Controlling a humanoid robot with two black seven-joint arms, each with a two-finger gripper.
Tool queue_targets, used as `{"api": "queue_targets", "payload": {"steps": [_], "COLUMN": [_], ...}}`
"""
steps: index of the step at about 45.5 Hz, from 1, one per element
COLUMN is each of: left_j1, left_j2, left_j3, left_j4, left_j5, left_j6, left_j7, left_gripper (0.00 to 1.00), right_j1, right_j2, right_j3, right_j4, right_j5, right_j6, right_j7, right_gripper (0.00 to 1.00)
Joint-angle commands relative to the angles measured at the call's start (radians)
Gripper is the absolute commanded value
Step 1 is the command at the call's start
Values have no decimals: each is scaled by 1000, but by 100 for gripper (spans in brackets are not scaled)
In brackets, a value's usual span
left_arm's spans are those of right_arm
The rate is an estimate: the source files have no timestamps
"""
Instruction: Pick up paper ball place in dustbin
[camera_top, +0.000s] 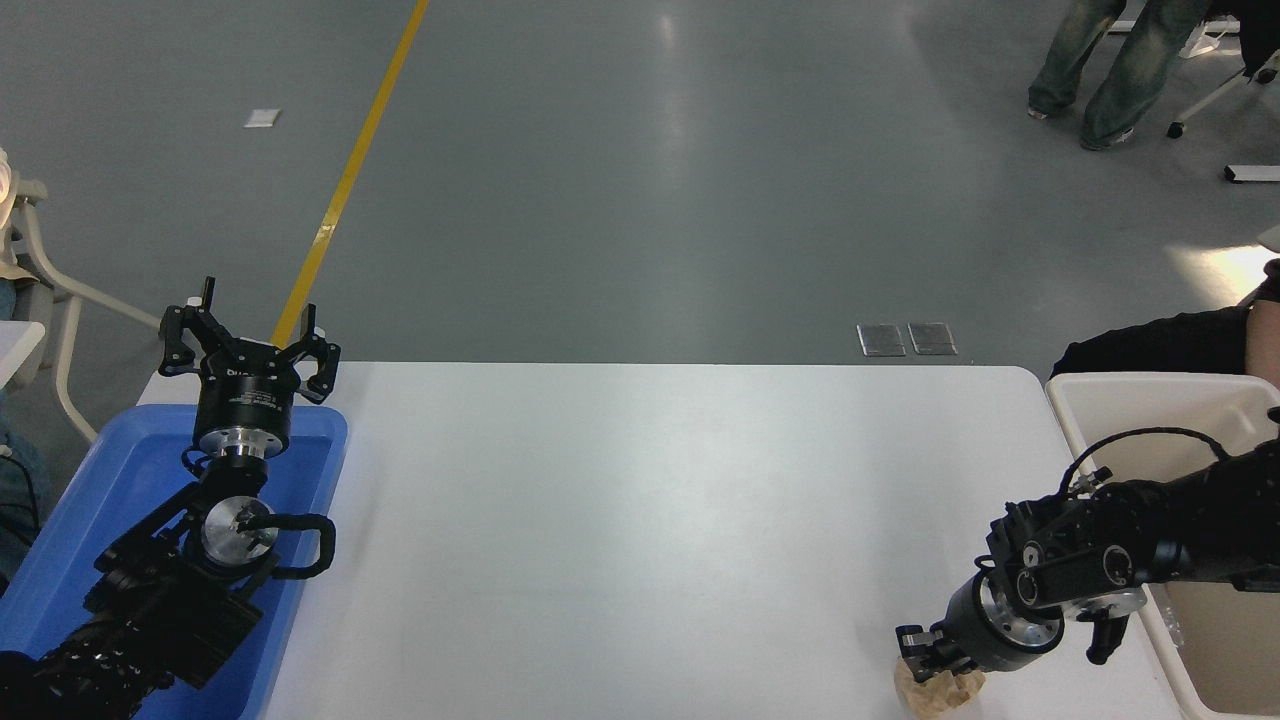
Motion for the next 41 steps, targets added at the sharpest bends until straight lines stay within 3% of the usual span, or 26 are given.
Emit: {"api": "queue_targets", "payload": {"steps": [1, 11, 22, 41], "left_j1": [0, 0, 0, 0], "left_j2": [0, 0, 0, 0], "left_j3": [0, 0, 0, -3], "left_j4": [0, 0, 0, 0], "left_j5": [0, 0, -1, -3], "left_j6": [-1, -1, 0, 0], "left_j7": [0, 0, 0, -1], "left_gripper": [99, 99, 99, 99], "right_j1": [175, 558, 954, 1146], "right_j2": [-72, -192, -190, -187], "right_j3": [-62, -195, -257, -331], "right_j4": [104, 333, 420, 468], "right_j5": [4, 8, 11, 82], "right_j6": [32, 80, 216, 279], "right_j7": [-1, 1, -1, -1], "right_gripper": [0, 0, 0, 0]}}
